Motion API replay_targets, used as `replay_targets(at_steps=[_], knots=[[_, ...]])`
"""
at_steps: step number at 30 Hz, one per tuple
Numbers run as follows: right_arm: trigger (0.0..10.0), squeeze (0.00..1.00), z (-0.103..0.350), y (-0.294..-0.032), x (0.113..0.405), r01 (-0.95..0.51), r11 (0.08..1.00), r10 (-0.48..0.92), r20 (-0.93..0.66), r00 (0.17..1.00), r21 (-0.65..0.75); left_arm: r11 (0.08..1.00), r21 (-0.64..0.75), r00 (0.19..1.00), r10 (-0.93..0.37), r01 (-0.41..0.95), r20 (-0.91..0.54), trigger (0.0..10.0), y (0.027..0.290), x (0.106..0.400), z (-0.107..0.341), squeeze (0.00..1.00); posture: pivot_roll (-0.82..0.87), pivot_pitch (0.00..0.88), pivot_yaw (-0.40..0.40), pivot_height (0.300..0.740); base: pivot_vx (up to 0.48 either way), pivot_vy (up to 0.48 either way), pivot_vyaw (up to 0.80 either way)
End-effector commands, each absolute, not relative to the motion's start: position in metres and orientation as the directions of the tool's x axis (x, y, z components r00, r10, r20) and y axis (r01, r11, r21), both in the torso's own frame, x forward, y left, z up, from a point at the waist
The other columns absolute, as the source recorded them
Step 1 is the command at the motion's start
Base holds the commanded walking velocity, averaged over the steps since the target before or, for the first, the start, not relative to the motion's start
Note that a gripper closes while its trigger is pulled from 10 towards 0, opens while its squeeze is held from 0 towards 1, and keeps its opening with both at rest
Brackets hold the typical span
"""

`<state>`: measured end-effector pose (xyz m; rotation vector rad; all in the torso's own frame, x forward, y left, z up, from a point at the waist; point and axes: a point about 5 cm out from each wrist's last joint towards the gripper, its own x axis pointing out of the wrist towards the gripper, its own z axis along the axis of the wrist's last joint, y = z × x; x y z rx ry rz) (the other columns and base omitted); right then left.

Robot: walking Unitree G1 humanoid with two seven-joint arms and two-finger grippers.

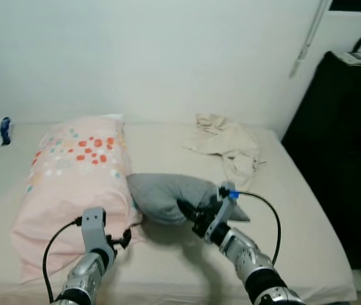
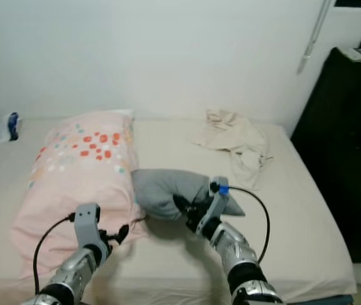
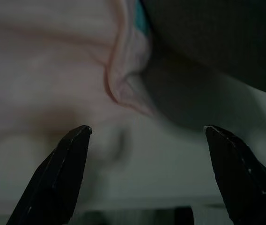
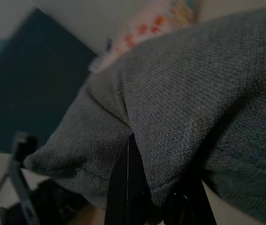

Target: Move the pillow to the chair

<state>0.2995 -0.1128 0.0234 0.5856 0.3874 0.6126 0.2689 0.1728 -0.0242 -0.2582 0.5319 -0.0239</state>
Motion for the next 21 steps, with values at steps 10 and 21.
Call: replay_targets(at_steps=[10,21], knots=[[10.0,0.0,-0.047,-0.118,0.23,-0.42,0.774,0.633,-0.561,0.533,0.475,0.973,-0.156,0.651,-0.007,-0.172,-0.759,10.0,0.177,0.197,-0.077,0.0,0.01,0.0,-0.069,0.74,0.0,0.0,0.0],[10.0,0.0,-0.08,-0.16,0.186,-0.018,0.904,0.364,-0.748,0.554,0.427,0.976,-0.071,0.523,0.047,-0.203,-0.851,10.0,0.19,0.155,-0.096,0.0,0.02,0.0,-0.054,0.74,0.0,0.0,0.0]])
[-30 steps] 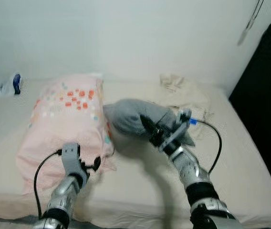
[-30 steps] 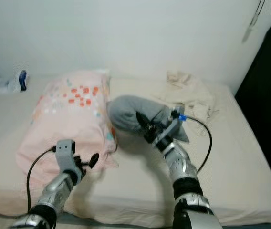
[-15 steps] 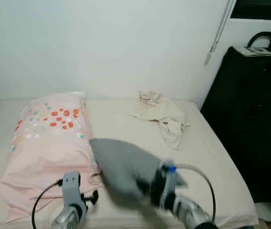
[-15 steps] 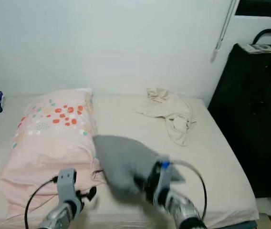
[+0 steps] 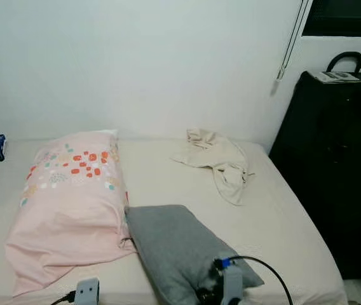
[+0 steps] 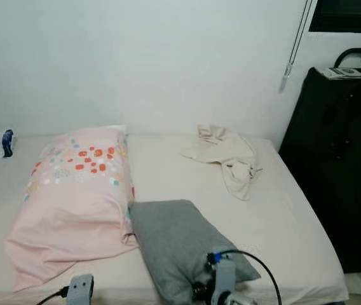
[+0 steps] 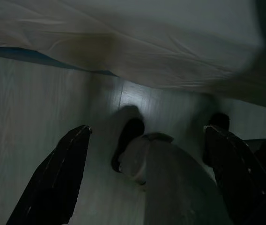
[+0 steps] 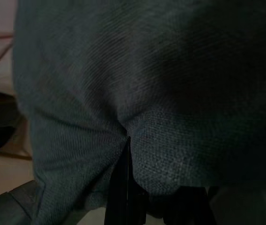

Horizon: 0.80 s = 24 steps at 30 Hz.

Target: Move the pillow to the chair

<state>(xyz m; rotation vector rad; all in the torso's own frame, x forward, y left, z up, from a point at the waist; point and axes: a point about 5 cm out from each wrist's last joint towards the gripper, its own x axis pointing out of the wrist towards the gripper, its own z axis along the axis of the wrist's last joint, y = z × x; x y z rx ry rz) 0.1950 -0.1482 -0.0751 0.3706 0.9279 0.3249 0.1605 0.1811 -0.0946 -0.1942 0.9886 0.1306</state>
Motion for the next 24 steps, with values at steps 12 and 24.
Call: replay_targets(at_steps=[12,24], knots=[[10.0,0.0,-0.093,-0.166,0.16,-0.002,0.935,0.311,-0.817,0.486,0.354,0.979,-0.055,0.515,0.057,-0.199,-0.855,10.0,0.193,0.152,-0.097,0.0,0.04,0.0,-0.056,0.74,0.0,0.0,0.0],[10.0,0.0,-0.091,-0.164,0.164,-0.036,0.94,0.311,-0.807,0.502,0.34,0.989,-0.068,0.507,0.009,-0.134,-0.862,10.0,0.183,0.153,-0.098,0.0,0.03,0.0,-0.042,0.74,0.0,0.0,0.0]])
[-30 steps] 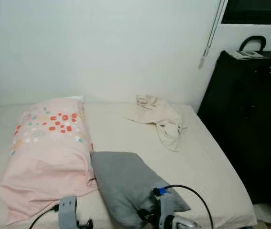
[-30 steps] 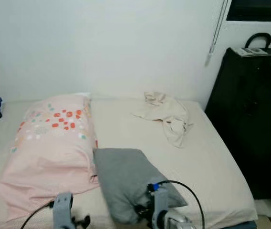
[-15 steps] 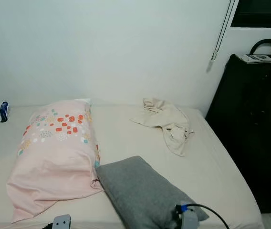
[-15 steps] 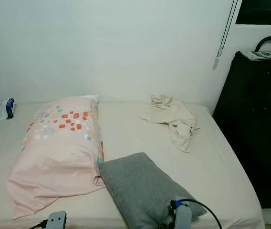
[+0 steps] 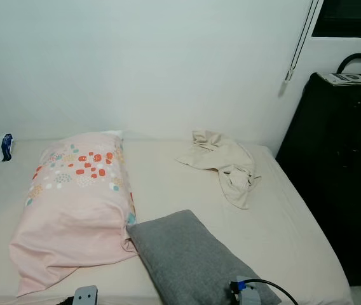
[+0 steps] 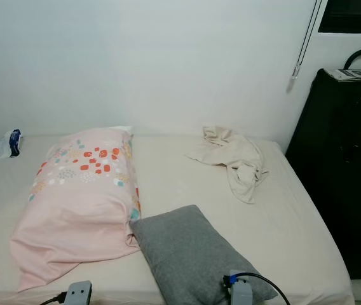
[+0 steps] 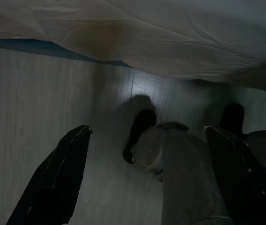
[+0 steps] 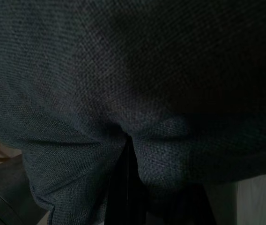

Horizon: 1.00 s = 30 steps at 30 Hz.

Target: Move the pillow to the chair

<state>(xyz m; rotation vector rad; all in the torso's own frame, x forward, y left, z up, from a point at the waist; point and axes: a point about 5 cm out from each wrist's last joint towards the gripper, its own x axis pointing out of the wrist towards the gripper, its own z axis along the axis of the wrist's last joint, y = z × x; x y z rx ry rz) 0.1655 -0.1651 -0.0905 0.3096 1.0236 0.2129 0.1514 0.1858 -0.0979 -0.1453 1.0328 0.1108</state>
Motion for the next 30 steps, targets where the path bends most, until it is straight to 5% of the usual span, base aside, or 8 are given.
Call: replay_targets(at_steps=[1,30], knots=[[10.0,0.0,-0.091,-0.164,0.165,-0.045,0.94,0.314,-0.806,0.502,0.338,0.99,-0.067,0.505,0.007,-0.127,-0.863,10.0,0.183,0.153,-0.098,0.0,0.03,0.0,-0.038,0.74,0.0,0.0,0.0],[10.0,0.0,-0.091,-0.162,0.165,-0.056,0.941,0.316,-0.811,0.492,0.333,0.997,-0.079,0.496,-0.055,-0.027,-0.866,10.0,0.171,0.154,-0.098,0.0,0.02,0.0,-0.034,0.74,0.0,0.0,0.0]])
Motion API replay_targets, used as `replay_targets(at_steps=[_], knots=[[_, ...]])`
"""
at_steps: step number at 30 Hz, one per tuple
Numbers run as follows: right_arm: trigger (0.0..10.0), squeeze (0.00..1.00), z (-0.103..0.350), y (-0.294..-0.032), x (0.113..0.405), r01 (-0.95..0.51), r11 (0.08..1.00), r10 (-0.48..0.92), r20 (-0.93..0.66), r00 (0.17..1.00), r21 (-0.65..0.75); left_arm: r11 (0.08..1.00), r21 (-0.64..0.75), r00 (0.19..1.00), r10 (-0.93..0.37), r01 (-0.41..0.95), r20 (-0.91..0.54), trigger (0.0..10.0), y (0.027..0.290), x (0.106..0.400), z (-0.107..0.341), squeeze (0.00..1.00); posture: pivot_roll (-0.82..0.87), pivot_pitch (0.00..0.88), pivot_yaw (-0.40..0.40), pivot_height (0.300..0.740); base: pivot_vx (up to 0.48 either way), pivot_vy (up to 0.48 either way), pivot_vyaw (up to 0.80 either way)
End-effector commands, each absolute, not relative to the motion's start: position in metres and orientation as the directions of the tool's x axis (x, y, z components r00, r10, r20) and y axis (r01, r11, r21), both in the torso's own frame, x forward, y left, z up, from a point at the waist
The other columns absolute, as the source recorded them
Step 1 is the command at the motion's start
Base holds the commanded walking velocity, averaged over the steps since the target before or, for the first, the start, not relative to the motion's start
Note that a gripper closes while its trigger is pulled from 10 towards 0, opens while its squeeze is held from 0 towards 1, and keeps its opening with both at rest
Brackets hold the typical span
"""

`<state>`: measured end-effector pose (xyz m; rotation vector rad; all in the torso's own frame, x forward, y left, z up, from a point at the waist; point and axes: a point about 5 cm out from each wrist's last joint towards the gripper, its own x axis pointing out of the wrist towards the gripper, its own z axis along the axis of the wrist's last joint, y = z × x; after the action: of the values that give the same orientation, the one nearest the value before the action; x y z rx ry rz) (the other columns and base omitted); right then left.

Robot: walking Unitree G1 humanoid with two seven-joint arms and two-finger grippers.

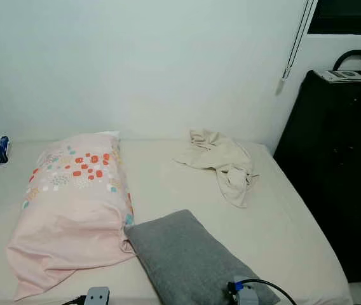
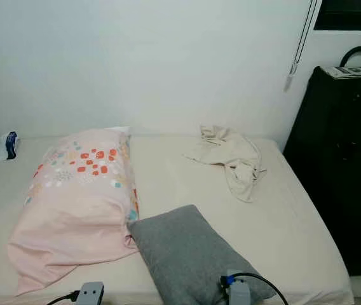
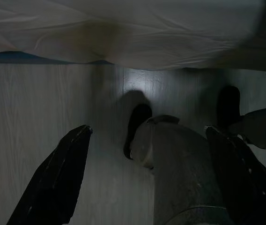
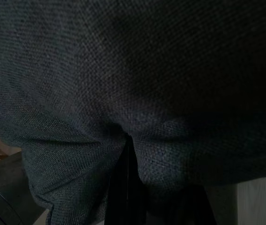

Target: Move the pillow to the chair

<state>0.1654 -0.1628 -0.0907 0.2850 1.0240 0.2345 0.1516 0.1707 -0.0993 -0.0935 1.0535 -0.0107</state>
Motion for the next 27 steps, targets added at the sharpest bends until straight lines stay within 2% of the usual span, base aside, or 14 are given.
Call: replay_targets(at_steps=[1,10,15,24,27], knots=[[10.0,0.0,-0.092,-0.162,0.165,-0.058,0.942,0.316,-0.812,0.49,0.332,0.997,-0.075,0.494,-0.057,-0.018,-0.868,10.0,0.171,0.154,-0.098,0.0,0.03,0.0,-0.029,0.74,0.0,0.0,0.0],[10.0,0.0,-0.094,-0.159,0.158,-0.093,0.944,0.322,-0.827,0.46,0.316,0.998,-0.068,0.489,-0.054,-0.01,-0.871,10.0,0.174,0.151,-0.099,0.0,0.04,0.0,-0.038,0.74,0.0,0.0,0.0],[10.0,0.0,-0.094,-0.157,0.158,-0.134,0.943,0.331,-0.831,0.447,0.303,0.995,-0.072,0.485,-0.028,-0.073,-0.874,10.0,0.178,0.147,-0.1,0.0,0.03,0.0,-0.03,0.74,0.0,0.0,0.0],[10.0,0.0,-0.098,-0.156,0.15,-0.156,0.941,0.338,-0.844,0.416,0.3,0.996,-0.065,0.484,-0.029,-0.057,-0.875,10.0,0.181,0.145,-0.101,0.0,0.04,0.0,-0.041,0.74,0.0,0.0,0.0],[10.0,0.0,-0.096,-0.155,0.153,-0.167,0.94,0.341,-0.841,0.421,0.297,0.992,-0.089,0.49,-0.034,-0.09,-0.871,10.0,0.181,0.147,-0.1,0.0,0.04,0.0,-0.036,0.74,0.0,0.0,0.0]])
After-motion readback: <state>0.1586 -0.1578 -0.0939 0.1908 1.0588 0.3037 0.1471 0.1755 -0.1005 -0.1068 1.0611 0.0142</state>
